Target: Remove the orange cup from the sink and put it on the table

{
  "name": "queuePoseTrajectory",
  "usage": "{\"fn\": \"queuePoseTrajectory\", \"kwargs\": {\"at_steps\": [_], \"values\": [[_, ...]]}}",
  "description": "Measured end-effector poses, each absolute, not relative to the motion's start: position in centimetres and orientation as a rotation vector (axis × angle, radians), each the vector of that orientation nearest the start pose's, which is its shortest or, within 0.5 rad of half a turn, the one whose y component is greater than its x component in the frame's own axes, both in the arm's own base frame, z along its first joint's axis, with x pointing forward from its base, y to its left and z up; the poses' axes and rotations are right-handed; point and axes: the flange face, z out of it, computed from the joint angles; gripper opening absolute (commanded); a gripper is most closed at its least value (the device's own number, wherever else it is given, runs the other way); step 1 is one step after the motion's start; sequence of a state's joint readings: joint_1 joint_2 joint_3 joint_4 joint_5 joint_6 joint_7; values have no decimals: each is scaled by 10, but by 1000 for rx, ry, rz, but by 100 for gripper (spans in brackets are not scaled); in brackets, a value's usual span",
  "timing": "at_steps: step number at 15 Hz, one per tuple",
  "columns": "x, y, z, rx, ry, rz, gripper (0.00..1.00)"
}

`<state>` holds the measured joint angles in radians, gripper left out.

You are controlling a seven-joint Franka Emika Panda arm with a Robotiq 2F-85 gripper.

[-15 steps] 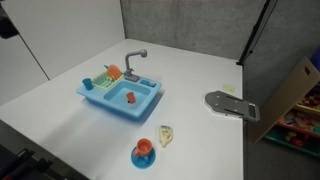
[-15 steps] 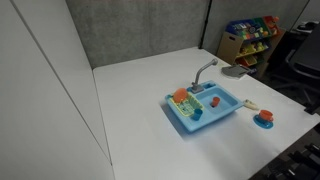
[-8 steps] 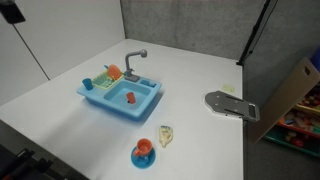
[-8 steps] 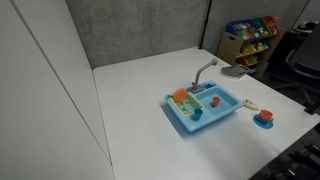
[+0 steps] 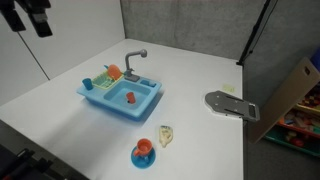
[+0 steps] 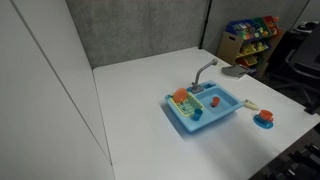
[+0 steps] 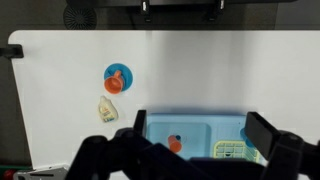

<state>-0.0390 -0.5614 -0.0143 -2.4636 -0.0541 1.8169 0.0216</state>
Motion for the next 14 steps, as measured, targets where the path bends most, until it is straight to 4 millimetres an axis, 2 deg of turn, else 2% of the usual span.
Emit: {"fn": "queuePoseTrajectory", "kwargs": {"at_steps": [7,14], "values": [[407,-22,442,-3162,171,133,100],[450,-8,424,-3136,233,131,100]]}}
